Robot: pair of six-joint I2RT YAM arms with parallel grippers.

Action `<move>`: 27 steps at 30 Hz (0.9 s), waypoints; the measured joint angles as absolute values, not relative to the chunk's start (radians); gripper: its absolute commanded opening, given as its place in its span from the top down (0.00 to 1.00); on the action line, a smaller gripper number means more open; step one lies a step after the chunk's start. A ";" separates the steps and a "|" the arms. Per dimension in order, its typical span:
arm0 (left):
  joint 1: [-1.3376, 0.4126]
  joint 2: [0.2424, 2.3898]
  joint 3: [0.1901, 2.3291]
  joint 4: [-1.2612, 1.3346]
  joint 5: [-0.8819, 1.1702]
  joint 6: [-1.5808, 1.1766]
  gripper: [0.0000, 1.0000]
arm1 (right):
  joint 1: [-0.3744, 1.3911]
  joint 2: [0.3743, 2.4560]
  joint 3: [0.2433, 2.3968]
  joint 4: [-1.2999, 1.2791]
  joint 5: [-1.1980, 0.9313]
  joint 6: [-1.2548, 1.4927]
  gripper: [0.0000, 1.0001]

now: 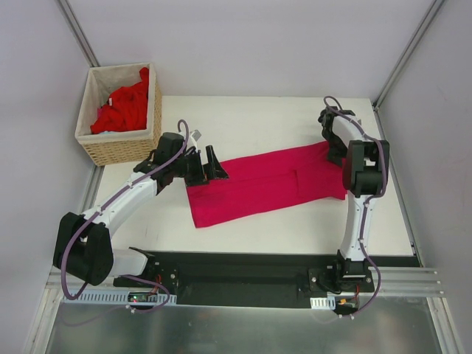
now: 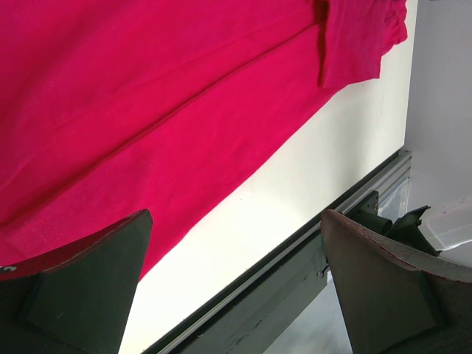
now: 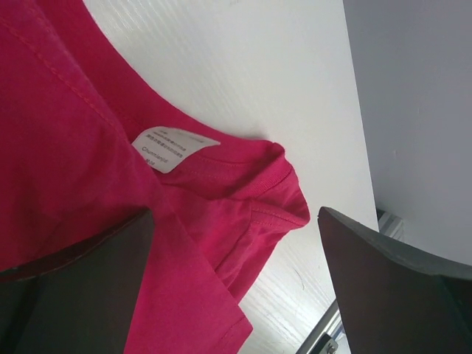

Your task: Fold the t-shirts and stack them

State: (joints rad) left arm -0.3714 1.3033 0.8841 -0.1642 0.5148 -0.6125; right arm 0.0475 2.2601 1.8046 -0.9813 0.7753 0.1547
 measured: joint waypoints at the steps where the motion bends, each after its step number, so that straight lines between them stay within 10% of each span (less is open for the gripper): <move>1: -0.371 1.304 0.884 -0.165 0.515 -0.613 0.01 | 0.047 2.272 1.827 -0.984 0.778 0.150 0.01; 27: -0.345 1.324 0.884 -0.175 0.515 -0.591 0.01 | 0.157 2.574 2.433 -1.013 0.612 -0.122 0.03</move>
State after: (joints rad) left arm -0.3447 1.3243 0.8841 -0.1745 0.5152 -0.5911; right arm 0.1574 2.5744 2.4332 -1.0134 0.6117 -0.1215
